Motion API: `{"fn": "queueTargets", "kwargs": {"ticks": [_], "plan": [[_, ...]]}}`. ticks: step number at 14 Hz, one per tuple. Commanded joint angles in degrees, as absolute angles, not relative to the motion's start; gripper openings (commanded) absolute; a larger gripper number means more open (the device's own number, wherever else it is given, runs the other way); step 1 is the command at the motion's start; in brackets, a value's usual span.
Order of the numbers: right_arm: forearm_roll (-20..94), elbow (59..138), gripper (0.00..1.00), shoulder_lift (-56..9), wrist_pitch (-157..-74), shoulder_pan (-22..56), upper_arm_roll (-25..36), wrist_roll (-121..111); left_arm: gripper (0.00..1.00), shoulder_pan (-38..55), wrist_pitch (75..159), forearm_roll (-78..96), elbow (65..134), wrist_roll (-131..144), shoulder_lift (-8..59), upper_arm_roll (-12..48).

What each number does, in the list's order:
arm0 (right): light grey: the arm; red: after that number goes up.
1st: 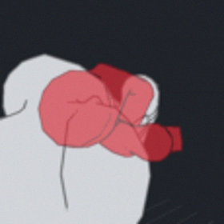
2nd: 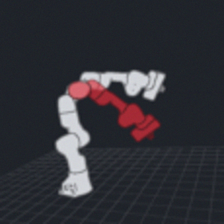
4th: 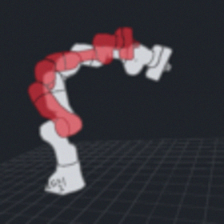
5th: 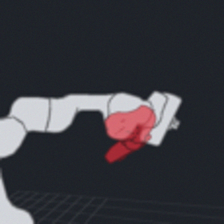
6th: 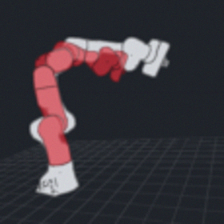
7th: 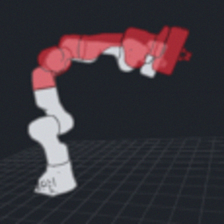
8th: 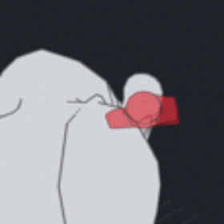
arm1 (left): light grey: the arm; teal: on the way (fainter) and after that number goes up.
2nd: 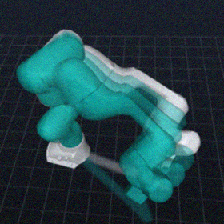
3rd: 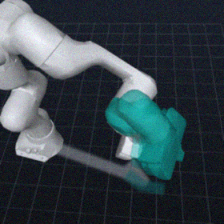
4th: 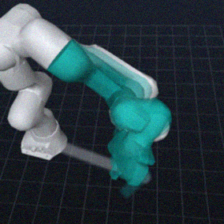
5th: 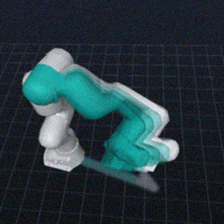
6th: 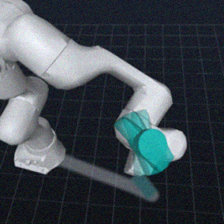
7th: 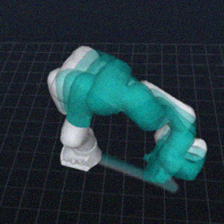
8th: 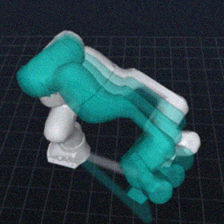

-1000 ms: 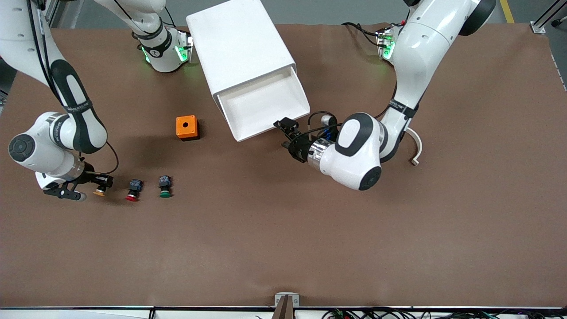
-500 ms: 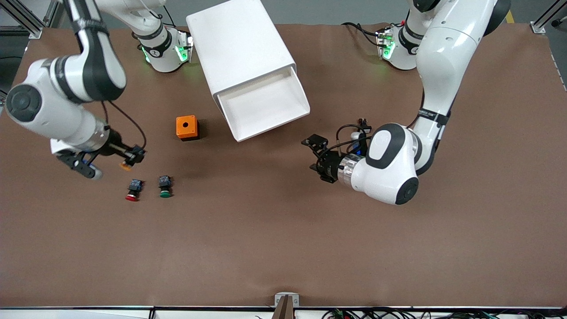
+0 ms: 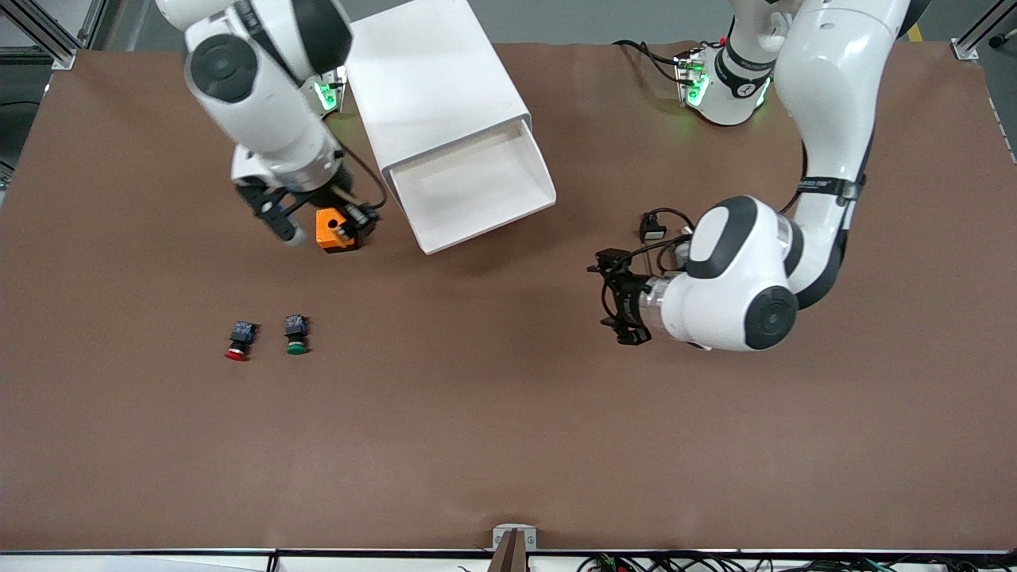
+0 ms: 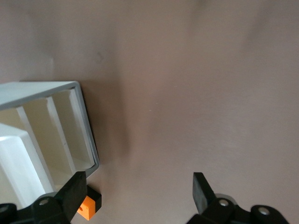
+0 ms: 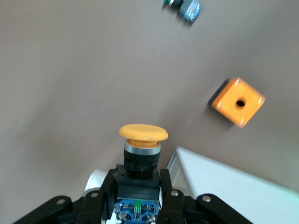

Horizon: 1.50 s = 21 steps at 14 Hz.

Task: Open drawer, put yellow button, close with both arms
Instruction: 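Carry the yellow button into the open drawer and open the right gripper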

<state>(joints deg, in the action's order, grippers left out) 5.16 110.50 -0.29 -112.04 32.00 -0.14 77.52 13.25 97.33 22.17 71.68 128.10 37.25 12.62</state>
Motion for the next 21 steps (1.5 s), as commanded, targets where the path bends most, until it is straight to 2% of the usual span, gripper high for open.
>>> {"fn": "queueTargets", "kwargs": {"ticks": [1,5,9,10,11,13,16,18,21], "plan": [[4.9,108.6,0.0,-1.5,-113.2,37.5,0.9,86.3,1.0,10.6,96.0,21.1,72.3,123.3,35.6,12.7],[1.3,108.3,0.0,-5.5,-117.9,44.6,0.9,98.9,1.0,10.7,96.0,13.6,72.5,118.5,33.7,13.4],[-0.1,102.9,0.0,-12.3,-118.3,48.8,0.9,108.4,1.0,10.7,95.3,9.9,72.6,111.9,32.1,13.5],[0.1,101.9,0.35,-12.9,-118.0,48.6,0.9,107.5,1.0,10.7,93.8,9.5,72.6,106.9,32.0,13.4],[0.2,101.6,0.99,-13.3,-118.0,48.7,0.9,106.8,1.0,10.7,92.8,9.5,72.6,102.7,31.7,13.4],[0.2,99.9,1.0,-13.6,-116.9,48.5,0.9,105.3,1.0,10.7,92.7,9.4,72.6,99.5,31.6,13.2],[0.9,92.8,1.0,-13.6,-105.5,46.4,1.3,88.0,1.0,10.7,92.7,8.4,72.8,91.9,31.6,13.2],[1.1,89.0,1.0,-13.5,-99.4,41.7,1.3,79.0,1.0,11.6,92.7,6.4,73.5,83.7,31.6,13.4],[1.0,88.6,1.0,-12.3,-94.1,32.6,1.5,54.8,1.0,12.7,93.1,6.3,73.7,81.1,31.8,13.8]]}}
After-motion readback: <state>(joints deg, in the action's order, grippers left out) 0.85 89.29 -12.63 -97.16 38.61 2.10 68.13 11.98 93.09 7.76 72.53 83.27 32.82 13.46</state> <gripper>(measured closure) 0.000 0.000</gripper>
